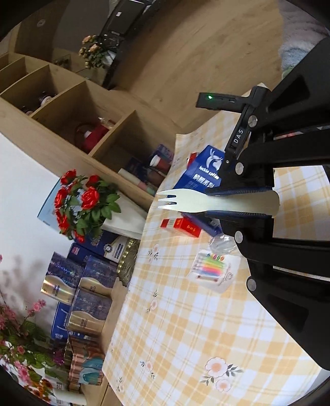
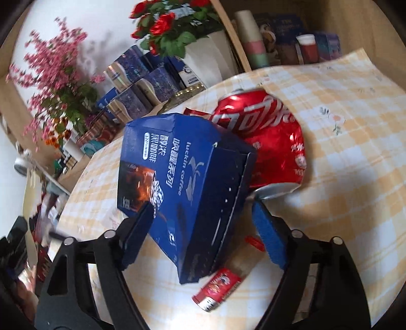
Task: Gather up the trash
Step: 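Grasp the blue Luckin coffee box with the right tool while the left tool holds the fork, then carry the blue box over the bin and open the right tool to drop it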
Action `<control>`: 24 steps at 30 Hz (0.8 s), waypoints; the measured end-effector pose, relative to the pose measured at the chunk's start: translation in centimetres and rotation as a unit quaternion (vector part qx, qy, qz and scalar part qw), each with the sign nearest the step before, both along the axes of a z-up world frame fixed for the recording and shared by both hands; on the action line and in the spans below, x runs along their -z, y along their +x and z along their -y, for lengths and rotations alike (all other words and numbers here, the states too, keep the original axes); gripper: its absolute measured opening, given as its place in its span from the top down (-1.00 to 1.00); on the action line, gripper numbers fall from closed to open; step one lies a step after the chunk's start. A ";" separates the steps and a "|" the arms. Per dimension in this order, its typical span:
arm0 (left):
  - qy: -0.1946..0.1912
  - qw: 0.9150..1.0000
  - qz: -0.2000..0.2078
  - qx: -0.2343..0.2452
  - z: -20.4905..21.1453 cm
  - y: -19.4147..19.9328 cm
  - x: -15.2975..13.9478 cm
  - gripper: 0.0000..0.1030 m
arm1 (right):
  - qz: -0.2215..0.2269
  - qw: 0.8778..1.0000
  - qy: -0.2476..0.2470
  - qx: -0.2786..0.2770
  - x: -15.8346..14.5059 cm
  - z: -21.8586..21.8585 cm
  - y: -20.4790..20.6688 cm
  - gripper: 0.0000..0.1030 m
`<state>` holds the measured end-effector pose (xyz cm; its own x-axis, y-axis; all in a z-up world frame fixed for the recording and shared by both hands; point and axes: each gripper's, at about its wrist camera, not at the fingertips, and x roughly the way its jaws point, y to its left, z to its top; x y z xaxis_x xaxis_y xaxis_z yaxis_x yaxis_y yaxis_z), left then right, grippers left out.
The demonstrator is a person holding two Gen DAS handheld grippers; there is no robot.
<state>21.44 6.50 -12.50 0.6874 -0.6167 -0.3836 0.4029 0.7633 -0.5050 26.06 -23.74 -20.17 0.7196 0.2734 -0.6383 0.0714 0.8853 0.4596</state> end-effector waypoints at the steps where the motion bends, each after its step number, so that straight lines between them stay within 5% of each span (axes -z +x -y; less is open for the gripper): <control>1: -0.005 1.000 -0.001 -0.003 -0.4 0.0 0.0 0.77 | -0.005 1.000 0.005 0.002 0.1 0.0 0.2 -0.40; 3: -0.013 1.000 0.002 -0.011 -1.1 -0.1 -0.2 0.77 | -0.019 1.000 0.010 0.005 0.5 -0.2 0.5 -0.01; 9: -0.002 1.000 0.009 -0.026 -2.3 -0.1 -0.3 0.77 | -0.002 1.000 0.016 0.018 -0.4 -0.1 -0.5 0.15; 24: 0.020 0.999 0.007 -0.031 -2.0 -1.6 0.1 0.77 | 0.112 0.992 -0.059 -0.001 -6.1 -1.0 -3.2 0.19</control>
